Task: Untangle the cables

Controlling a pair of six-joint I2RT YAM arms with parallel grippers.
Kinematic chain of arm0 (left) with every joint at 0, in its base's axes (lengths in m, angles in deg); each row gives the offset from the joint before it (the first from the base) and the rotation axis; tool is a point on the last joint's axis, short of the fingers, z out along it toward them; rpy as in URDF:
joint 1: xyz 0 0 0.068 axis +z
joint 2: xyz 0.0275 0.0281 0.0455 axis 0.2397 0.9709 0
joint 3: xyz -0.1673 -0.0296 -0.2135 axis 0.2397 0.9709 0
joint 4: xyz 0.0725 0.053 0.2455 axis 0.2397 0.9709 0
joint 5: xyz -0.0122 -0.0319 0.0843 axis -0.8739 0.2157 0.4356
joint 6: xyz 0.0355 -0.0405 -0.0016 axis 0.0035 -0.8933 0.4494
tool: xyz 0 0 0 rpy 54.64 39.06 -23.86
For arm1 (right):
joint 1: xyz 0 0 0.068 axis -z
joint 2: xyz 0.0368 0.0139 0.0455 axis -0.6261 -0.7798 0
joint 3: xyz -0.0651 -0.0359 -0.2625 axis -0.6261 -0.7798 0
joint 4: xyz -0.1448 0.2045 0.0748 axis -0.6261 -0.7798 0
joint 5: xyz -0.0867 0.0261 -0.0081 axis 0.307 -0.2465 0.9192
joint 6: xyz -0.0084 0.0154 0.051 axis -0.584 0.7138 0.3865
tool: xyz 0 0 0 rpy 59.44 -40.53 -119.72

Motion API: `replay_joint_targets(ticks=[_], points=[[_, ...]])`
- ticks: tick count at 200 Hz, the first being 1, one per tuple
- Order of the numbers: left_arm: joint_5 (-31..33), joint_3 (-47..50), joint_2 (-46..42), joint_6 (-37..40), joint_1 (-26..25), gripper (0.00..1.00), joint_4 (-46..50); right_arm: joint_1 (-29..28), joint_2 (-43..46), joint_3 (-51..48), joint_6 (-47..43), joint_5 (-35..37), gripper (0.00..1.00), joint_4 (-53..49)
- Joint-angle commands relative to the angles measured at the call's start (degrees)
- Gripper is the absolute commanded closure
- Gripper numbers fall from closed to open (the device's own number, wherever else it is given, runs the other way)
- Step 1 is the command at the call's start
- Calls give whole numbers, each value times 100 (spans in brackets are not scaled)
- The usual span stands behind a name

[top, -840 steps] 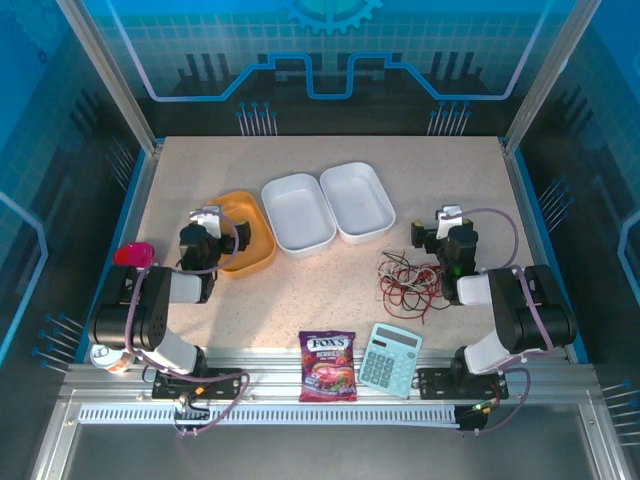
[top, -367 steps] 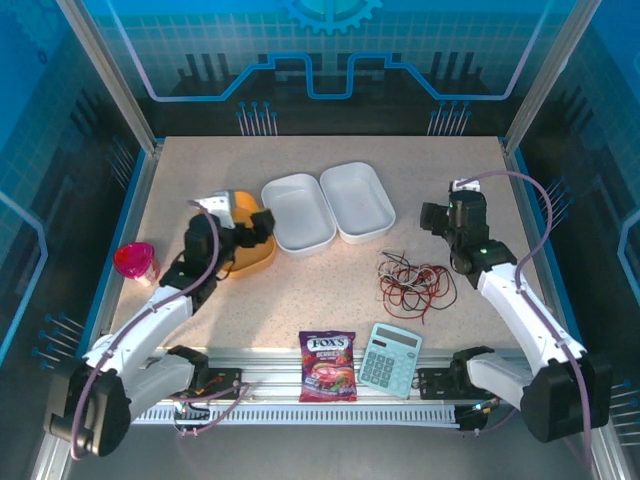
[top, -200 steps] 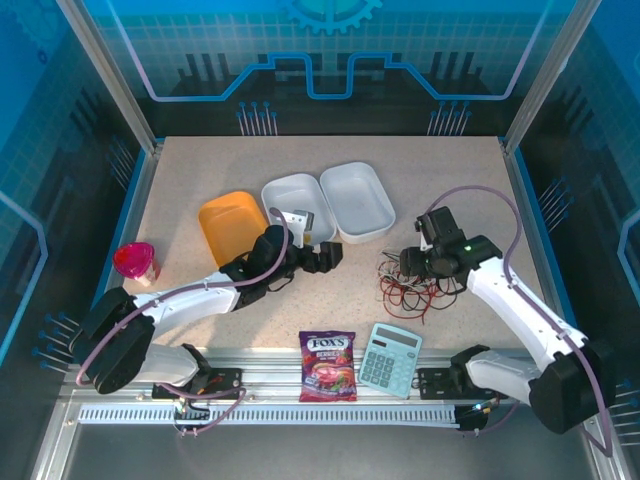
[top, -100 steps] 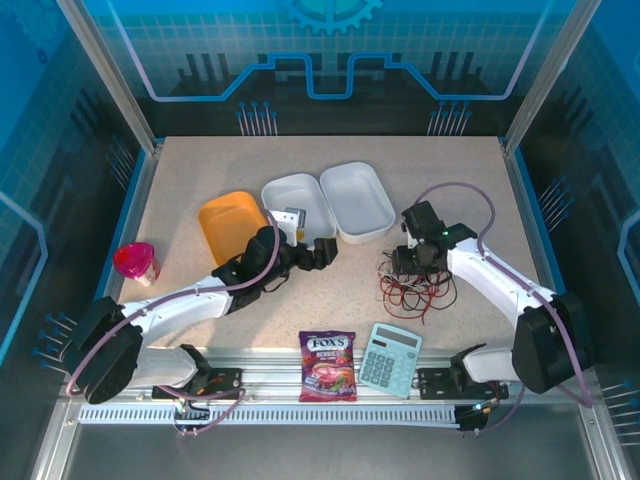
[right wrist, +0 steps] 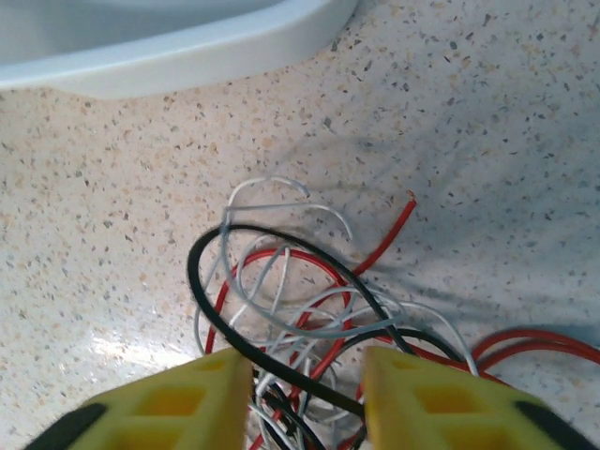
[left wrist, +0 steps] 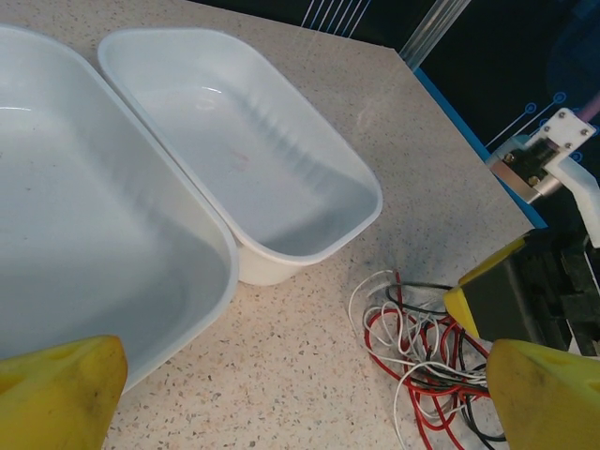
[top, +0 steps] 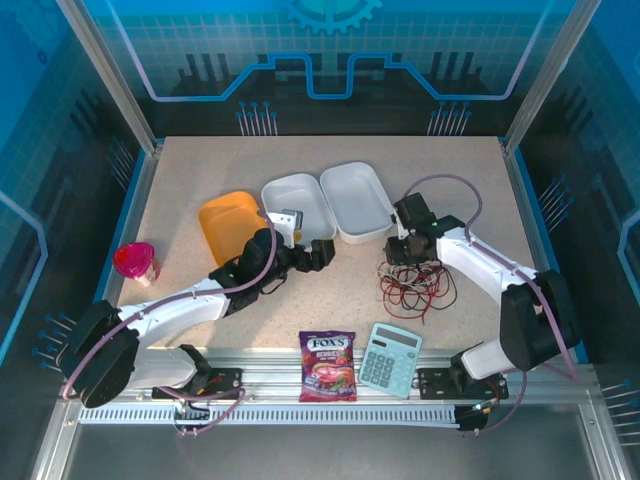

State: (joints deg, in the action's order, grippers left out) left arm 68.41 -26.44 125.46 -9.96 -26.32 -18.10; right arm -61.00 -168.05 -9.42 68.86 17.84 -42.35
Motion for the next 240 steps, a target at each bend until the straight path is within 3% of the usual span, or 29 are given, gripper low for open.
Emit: replay_joint_targets(ticks=[1, 41, 70, 186, 240], points=[[104, 80, -144, -78, 54, 1, -6, -71, -66, 210, -110, -78, 75, 29], [45, 7, -84, 0, 54, 1, 19, -61, 294, 240, -132, 189, 95, -135], [-30, -42, -62, 30, 53, 1, -6, -61, 621, 390, -140, 622, 100, -447], [-656, -354, -137, 214, 52, 1, -39, -78, 2231, 1481, -392, 1593, 100, -1585], [-718, -345, -119, 172, 48, 1, -106, -79, 2814, 1786, -688, 2104, 100, -1570]])
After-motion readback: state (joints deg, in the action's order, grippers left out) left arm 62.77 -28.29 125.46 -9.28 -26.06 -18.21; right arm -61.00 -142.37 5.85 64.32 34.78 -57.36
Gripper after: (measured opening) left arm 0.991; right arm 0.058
